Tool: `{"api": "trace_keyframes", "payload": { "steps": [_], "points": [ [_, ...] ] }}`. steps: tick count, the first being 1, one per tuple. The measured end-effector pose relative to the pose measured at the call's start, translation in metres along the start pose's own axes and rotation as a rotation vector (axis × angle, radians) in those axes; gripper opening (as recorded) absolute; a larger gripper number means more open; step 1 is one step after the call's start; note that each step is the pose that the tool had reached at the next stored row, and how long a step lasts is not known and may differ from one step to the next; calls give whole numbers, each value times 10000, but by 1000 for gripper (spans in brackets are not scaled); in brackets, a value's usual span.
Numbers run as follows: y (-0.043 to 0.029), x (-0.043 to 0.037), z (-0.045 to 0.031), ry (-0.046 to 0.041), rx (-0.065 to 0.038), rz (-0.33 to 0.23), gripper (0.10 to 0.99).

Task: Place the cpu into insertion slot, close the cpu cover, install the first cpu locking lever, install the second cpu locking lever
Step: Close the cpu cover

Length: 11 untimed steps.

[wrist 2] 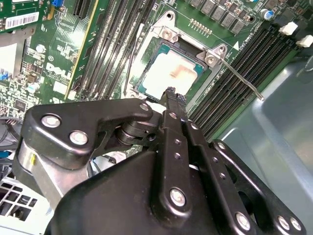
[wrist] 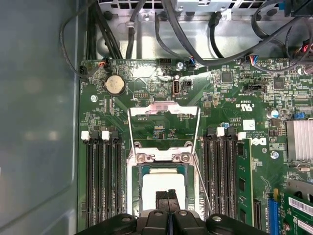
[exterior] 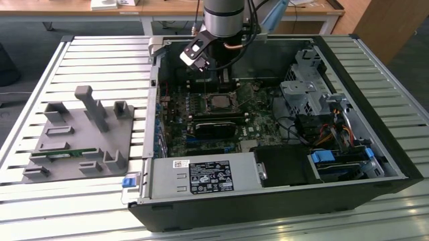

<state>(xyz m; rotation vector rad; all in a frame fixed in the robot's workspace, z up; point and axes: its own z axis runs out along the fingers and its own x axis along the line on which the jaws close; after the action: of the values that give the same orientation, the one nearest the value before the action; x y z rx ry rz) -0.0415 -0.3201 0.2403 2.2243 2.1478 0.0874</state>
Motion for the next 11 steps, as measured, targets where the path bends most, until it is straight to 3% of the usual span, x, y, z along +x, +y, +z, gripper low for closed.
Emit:
{"api": "trace_keyframes", "payload": {
  "steps": [11],
  "points": [
    [6,1,-73,0,6,0,106]
  ]
}}
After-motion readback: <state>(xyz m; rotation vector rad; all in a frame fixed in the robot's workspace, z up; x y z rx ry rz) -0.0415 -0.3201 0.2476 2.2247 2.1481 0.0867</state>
